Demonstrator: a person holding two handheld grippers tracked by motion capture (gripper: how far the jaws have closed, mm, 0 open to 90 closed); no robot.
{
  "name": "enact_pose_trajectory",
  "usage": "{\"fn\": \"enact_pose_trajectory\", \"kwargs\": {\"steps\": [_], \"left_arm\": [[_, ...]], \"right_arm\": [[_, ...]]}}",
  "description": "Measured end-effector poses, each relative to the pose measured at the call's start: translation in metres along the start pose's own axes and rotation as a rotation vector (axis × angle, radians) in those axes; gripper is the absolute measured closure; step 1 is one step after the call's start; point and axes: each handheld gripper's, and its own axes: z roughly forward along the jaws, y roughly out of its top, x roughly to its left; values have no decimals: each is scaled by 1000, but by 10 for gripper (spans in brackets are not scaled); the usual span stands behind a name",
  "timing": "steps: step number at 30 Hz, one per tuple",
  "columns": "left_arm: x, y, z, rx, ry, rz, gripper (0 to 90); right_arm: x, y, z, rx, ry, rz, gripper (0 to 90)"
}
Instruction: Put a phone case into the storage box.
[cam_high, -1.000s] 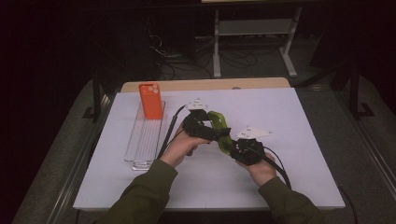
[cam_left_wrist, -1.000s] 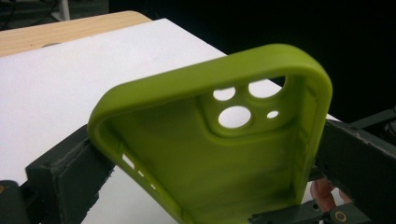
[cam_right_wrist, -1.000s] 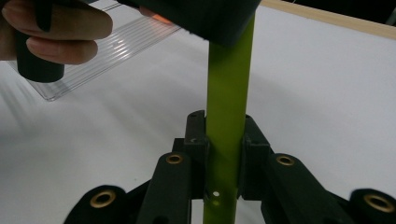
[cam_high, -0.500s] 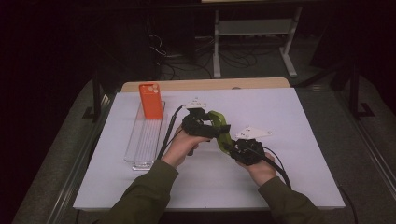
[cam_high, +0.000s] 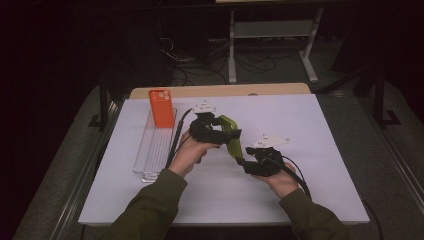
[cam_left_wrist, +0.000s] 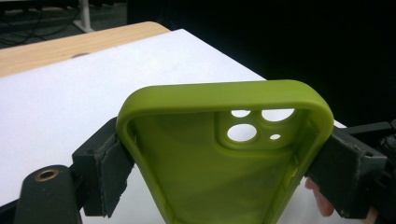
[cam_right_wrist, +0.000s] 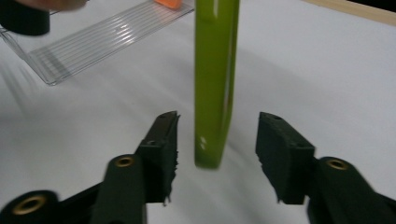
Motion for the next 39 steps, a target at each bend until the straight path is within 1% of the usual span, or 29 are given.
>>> {"fn": "enact_pose_trajectory", "kwargs": {"steps": [1, 3, 4, 5, 9, 11, 12, 13, 14, 15, 17, 19, 20, 21, 23, 24, 25, 27, 29, 31, 35, 37, 39], "left_arm": [[1, 2, -2, 0, 7, 2, 152], [2, 4, -7, -3, 18, 4, 152], [3, 5, -10, -2, 22, 10, 152], [4, 7, -12, -1, 29, 12, 152], [9, 13, -25, -4, 52, 18, 152], [12, 17, -32, -6, 66, 24, 152], [13, 19, -35, -8, 72, 28, 152], [15, 21, -39, -8, 77, 34, 152], [17, 23, -41, -11, 82, 32, 152], [18, 25, -45, -9, 88, 37, 152], [22, 30, -51, -12, 105, 41, 152], [25, 35, -58, -19, 128, 43, 152], [28, 38, -64, -17, 141, 49, 152], [29, 40, -66, -23, 148, 46, 152], [33, 44, -73, -33, 168, 46, 152], [35, 47, -77, -27, 182, 52, 152], [37, 49, -80, -34, 193, 50, 152], [40, 54, -86, -41, 214, 50, 152], [43, 57, -92, -46, 233, 46, 152], [47, 60, -97, -46, 261, 46, 152], [54, 63, -104, -55, 308, 43, 152], [59, 63, -108, -57, 335, 34, 152], [65, 63, -110, -60, 367, 13, 152]], "right_arm": [[-1, 0, 0, 1, 6, -4, 411], [-2, -1, -2, 26, 7, -11, 349], [-3, -2, -2, 29, 0, -26, 321], [-3, -3, -4, 41, 4, -19, 308], [-8, -7, -9, 47, 16, -14, 237], [-11, -9, -13, 44, 15, -10, 185], [-13, -11, -14, 42, 11, -17, 161], [-14, -13, -16, 44, 6, -9, 145], [-15, -15, -18, 42, -8, -11, 132], [-16, -18, -20, 36, -20, -29, 131], [-18, -24, -24, 27, -29, -39, 116], [-19, -29, -27, 21, -31, -23, 66], [-20, -31, -28, 27, -33, -26, 44], [-22, -34, -29, 29, -31, -35, 12], [-23, -38, -30, 41, -42, -41, 2], [-24, -40, -31, 43, -49, -38, 0], [-24, -43, -31, 41, -55, -36, 0], [-27, -48, -33, 50, -53, -42, 0], [-29, -53, -34, 51, -51, -34, 0], [-30, -57, -35, 51, -53, -36, 0], [-31, -60, -35, 50, -55, -33, 0], [-30, -60, -35, 51, -53, -36, 0], [-30, -61, -35, 51, -52, -42, 0]]}}
